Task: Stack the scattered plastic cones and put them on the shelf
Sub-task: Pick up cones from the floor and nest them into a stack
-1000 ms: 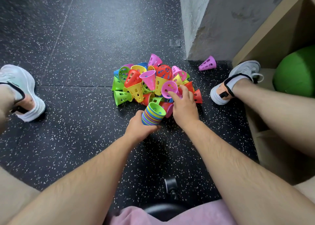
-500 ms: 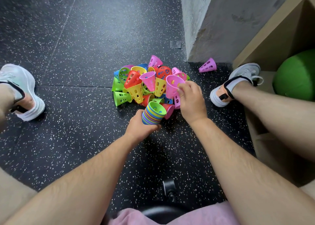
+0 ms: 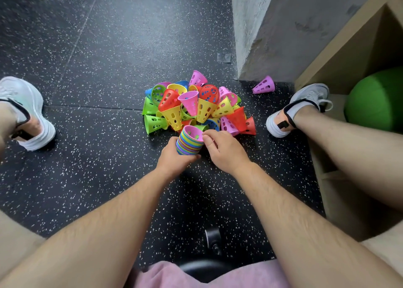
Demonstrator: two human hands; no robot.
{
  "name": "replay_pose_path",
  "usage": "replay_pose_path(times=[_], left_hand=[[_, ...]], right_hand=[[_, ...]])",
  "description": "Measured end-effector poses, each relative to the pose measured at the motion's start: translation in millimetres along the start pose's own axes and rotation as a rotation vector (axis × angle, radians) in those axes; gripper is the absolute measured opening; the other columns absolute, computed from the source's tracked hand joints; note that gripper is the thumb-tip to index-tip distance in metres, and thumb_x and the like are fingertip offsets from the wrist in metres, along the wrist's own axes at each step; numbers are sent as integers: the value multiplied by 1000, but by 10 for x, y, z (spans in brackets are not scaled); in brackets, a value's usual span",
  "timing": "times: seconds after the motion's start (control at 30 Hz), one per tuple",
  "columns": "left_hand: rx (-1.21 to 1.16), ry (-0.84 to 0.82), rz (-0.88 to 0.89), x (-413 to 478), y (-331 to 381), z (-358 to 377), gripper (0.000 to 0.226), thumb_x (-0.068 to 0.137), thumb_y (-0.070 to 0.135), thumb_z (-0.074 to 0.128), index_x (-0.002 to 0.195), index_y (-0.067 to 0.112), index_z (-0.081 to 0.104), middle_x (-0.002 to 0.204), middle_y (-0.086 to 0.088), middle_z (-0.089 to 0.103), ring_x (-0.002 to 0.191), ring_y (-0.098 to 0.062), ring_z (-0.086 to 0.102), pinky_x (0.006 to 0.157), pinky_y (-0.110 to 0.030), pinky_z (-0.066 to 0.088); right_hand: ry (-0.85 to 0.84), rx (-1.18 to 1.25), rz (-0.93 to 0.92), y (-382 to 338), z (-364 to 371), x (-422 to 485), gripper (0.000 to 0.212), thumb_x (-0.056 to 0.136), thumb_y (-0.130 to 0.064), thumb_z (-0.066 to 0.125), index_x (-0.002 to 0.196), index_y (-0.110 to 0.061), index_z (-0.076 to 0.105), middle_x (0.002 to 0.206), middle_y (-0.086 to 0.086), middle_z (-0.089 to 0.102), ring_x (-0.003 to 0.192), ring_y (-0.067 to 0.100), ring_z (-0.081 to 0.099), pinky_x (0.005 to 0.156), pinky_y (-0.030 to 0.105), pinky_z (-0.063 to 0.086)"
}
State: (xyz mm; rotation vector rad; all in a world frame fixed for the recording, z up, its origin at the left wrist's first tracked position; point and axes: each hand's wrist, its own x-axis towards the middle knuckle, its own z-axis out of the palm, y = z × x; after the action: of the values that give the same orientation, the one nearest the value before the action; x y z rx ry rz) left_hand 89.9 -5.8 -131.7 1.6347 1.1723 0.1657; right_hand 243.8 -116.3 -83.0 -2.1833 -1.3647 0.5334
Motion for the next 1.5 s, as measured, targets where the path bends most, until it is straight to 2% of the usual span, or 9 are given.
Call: replay_pose_path(times=[0.2, 0.3, 0.4, 0.57, 0.9, 1.0, 1.17, 1.4, 1.5], left_hand=[[43, -43, 4, -31, -86, -29, 71, 54, 51, 89, 112, 30, 54, 102, 8, 70, 94, -13, 69, 90, -44, 57], [41, -46, -3, -32, -103, -15, 73, 49, 54, 87, 111, 31, 55, 102, 7, 70, 94, -13, 69, 89, -44, 58], [61, -49, -8, -28, -149, -12, 71, 50, 52, 87, 110, 31, 54, 101, 7, 70, 93, -15, 69, 89, -44, 58], [96, -43, -10, 8, -231, -25, 63, 60, 39, 90, 111, 28, 55, 102, 6, 69, 94, -15, 68, 88, -42, 57], [117, -41, -12, 15, -255, 2, 61, 66, 35, 91, 114, 25, 55, 103, 4, 69, 94, -16, 68, 87, -39, 57], [126, -44, -9, -8, -243, -6, 58, 68, 33, 90, 114, 24, 55, 102, 3, 69, 93, -17, 68, 82, -36, 55], [113, -29, -15, -39, -238, -49, 61, 63, 38, 90, 112, 26, 56, 100, 3, 70, 92, -18, 68, 85, -40, 57], [65, -10, -12, -73, -187, -121, 68, 55, 42, 90, 112, 25, 56, 100, 2, 70, 91, -18, 69, 85, -41, 58], [38, 13, -21, -85, -202, -168, 70, 53, 47, 88, 112, 28, 56, 100, 4, 70, 90, -16, 69, 86, -42, 59]], right_hand=[[117, 46, 405, 210, 138, 99, 27, 99, -37, 52, 110, -16, 66, 109, 2, 66, 101, 21, 61, 86, 38, 51], [112, 64, 589, 237, 236, 210, 32, 95, -40, 61, 103, -11, 69, 102, 6, 69, 94, 25, 64, 77, 33, 50], [133, 137, 718, 203, 317, 327, 33, 93, -41, 64, 97, -9, 71, 97, 9, 71, 94, 28, 66, 68, 28, 39], [182, 240, 822, 137, 369, 438, 23, 95, -27, 61, 103, -8, 71, 105, 11, 70, 97, 30, 65, 72, 27, 40], [242, 144, 708, 125, 269, 123, 13, 91, -24, 57, 88, -15, 65, 93, 1, 69, 78, 20, 60, 66, 31, 46], [315, 116, 593, 127, 188, 18, 13, 92, -28, 56, 91, -18, 64, 96, -3, 63, 83, 18, 60, 74, 37, 52], [427, 61, 261, 96, 63, -39, 11, 93, -22, 57, 96, -15, 65, 96, -1, 61, 89, 22, 58, 78, 37, 49], [295, -6, -46, -92, 128, -32, 13, 96, -20, 59, 104, -13, 67, 99, -2, 63, 94, 17, 57, 79, 29, 44], [187, 50, -99, -136, 243, -24, 16, 96, -17, 61, 109, -12, 69, 103, 0, 65, 96, 17, 60, 84, 30, 50]])
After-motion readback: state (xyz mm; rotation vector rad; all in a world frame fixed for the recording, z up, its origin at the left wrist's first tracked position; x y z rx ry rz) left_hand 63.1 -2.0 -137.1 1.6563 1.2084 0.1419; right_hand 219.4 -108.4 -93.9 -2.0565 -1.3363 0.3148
